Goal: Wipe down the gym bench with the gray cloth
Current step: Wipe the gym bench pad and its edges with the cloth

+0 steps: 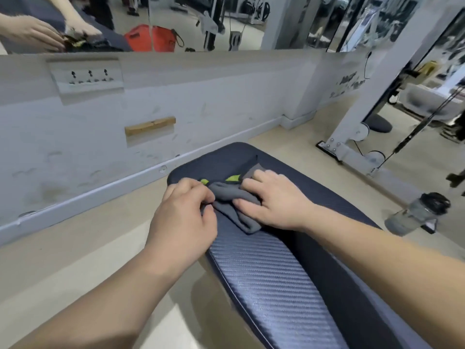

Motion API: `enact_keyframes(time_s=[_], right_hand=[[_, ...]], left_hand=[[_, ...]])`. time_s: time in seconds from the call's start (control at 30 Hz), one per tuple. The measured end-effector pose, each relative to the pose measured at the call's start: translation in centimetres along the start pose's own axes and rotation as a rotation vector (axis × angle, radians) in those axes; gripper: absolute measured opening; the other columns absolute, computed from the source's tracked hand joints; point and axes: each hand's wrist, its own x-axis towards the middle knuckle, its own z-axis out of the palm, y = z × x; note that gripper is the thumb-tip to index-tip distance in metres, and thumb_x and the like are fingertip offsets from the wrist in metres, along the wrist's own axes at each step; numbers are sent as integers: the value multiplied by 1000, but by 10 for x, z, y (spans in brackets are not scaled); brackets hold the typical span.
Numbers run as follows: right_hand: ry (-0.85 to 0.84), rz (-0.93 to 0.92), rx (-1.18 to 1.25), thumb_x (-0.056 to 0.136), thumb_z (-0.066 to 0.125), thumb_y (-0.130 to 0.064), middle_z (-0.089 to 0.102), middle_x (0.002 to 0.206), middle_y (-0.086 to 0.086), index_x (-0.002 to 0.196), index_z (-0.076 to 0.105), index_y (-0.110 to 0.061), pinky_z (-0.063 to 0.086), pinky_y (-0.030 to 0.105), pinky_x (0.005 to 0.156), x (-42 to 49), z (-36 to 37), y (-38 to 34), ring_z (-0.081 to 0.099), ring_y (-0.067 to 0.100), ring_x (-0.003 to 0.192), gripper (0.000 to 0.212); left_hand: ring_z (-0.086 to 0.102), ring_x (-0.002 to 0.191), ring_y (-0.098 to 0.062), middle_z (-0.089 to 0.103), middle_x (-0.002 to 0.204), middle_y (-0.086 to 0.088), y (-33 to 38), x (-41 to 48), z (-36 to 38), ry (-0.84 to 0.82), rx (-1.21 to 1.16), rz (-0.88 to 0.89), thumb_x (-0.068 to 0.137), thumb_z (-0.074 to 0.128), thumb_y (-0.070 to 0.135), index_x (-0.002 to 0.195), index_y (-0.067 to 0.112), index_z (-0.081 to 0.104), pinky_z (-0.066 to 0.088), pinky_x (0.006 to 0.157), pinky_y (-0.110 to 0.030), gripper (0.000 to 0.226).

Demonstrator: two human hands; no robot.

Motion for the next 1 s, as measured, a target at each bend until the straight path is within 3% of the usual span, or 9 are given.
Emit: enact_keyframes(time_s=[0.13,0.2,0.3,0.47,0.67,0.73,0.87,0.93,1.0], right_hand=[[73,669,-30,92,30,-69,62,126,10,116,59,-32,42,49,99,-16,-3,58,53,37,124,54],[81,845,-11,95,28,-65,60,134,14,124,58,-28,37,53,103,-31,-1,51,49,39,129,56],[-5,768,17,100,28,-61,58,133,13,124,55,-25,38,52,101,-66,-7,9,49,38,128,51],[-104,331,-54,94,28,-69,57,111,-1,107,54,-31,47,44,87,-135,-21,-42,56,30,111,48],[-41,806,-121,98,33,-65,52,133,8,125,55,-31,37,52,100,-100,-18,0,45,33,128,48],[-63,726,-91,97,36,-65,53,129,7,124,55,-29,37,52,100,-95,-10,-33,46,32,126,49],[-276,331,404,86,70,-53,67,98,1,110,67,-24,51,39,89,-110,-51,-50,61,19,94,38],[-236,450,805,91,78,-26,76,95,7,106,74,-19,53,36,83,-116,-74,-22,67,17,86,16],[50,656,879,98,69,-15,74,89,10,99,73,-17,53,39,74,-121,-84,0,66,24,80,5]], left_hand=[[57,102,-20,66,105,10,24,-3,17,-95,1,104,86,65,15,96,21,73,51,90,-35,14],[59,102,-21,67,105,9,35,-5,20,-151,-4,131,88,64,17,99,21,73,52,92,-38,15],[60,107,-24,67,112,6,47,-6,20,-205,0,168,87,59,21,112,21,71,53,94,-43,27],[59,114,-24,65,121,6,51,-15,11,-246,-8,239,77,46,15,123,21,68,53,96,-43,51],[56,120,-22,60,134,6,53,-25,-1,-301,-27,310,79,50,22,131,23,65,52,99,-42,55],[46,136,-22,50,150,3,56,-30,-5,-423,8,353,77,57,29,142,27,56,45,111,-42,65],[13,155,-18,29,163,13,59,-41,-10,-652,36,421,72,70,42,155,45,22,18,128,-36,96],[2,158,-17,19,169,13,57,-43,-10,-639,153,468,75,69,56,158,48,15,9,130,-39,99],[-5,159,-20,16,171,10,59,-49,-5,-603,243,519,83,60,65,159,44,21,-2,130,-41,87]])
